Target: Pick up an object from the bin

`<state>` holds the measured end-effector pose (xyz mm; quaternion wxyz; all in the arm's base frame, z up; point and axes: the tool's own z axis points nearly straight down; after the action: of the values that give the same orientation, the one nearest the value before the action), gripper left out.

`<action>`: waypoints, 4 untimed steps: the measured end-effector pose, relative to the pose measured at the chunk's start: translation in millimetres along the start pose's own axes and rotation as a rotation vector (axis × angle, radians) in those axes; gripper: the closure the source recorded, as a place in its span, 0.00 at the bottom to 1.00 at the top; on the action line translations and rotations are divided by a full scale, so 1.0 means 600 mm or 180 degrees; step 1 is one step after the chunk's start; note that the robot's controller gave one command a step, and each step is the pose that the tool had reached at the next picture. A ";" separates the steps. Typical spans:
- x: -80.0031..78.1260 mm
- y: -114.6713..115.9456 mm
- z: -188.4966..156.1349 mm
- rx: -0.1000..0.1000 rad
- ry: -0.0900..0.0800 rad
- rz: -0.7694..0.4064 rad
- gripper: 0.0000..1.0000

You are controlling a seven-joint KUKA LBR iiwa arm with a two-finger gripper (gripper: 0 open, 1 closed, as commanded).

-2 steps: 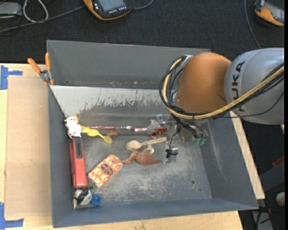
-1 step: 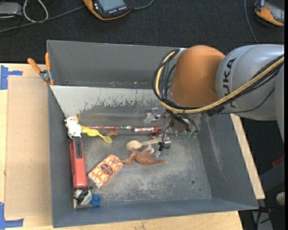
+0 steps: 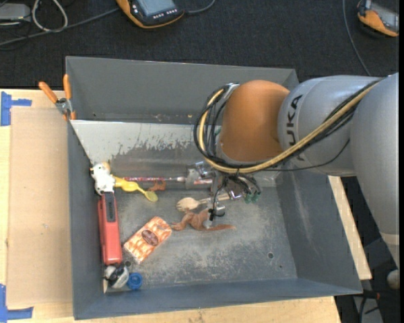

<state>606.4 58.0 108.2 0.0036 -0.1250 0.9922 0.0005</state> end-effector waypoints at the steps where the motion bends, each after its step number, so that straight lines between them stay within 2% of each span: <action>1: 0.015 -0.058 0.052 -0.0006 -0.0026 0.0430 1.00; 2: 0.018 -0.061 0.059 0.0008 -0.0022 0.0428 0.00; 3: 0.017 -0.065 0.053 0.0021 -0.0028 0.0426 1.00; 4: 0.015 -0.066 0.051 0.0024 -0.0042 0.0426 1.00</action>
Offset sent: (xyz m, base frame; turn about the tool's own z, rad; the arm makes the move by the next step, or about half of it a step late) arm 0.0000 0.0000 0.0000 0.0000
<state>607.6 17.3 77.2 0.0106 -0.0583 0.9982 -0.0022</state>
